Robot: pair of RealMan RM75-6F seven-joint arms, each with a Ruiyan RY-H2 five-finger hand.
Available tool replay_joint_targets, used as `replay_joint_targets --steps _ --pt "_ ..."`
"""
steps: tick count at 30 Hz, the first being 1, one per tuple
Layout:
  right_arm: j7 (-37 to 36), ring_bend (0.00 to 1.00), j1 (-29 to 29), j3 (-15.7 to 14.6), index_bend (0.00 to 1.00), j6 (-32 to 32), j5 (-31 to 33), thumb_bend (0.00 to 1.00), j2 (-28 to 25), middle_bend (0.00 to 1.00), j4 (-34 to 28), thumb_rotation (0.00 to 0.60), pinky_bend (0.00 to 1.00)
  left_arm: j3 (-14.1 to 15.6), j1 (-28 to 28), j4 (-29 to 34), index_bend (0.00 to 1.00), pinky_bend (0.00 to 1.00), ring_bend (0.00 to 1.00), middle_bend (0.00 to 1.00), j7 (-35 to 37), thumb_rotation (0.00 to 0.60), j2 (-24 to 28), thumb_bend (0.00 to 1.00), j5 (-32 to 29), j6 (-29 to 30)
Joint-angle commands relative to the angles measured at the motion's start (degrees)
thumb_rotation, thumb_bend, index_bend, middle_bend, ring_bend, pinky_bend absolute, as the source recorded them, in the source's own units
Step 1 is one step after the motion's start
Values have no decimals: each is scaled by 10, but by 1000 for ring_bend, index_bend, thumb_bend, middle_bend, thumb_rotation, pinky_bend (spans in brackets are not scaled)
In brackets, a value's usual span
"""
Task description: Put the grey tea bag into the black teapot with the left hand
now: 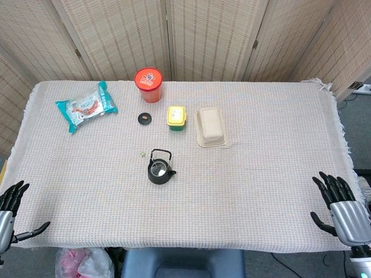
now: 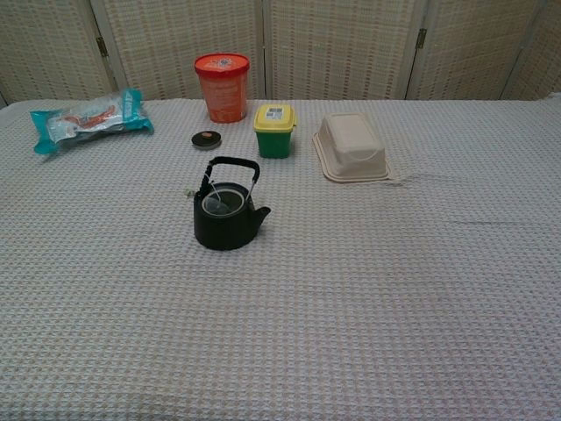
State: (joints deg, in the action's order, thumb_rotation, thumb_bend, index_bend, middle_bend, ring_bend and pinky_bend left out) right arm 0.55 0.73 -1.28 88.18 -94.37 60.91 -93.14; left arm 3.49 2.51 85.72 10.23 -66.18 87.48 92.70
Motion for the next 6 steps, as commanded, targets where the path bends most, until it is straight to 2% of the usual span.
replay_joint_targets --steps 1,6 --pt "1 0 -2 -2 0 4 -3 242 0 0 1 600 0 -4 -4 -4 0 148 0 0 -20 240 -2 0 2 -3" --pt "-7 0 -5 0 0 11 -2 242 -1 0 2 600 0 -11 -7 0 0 148 0 0 -46 306 -8 0 1 -3"
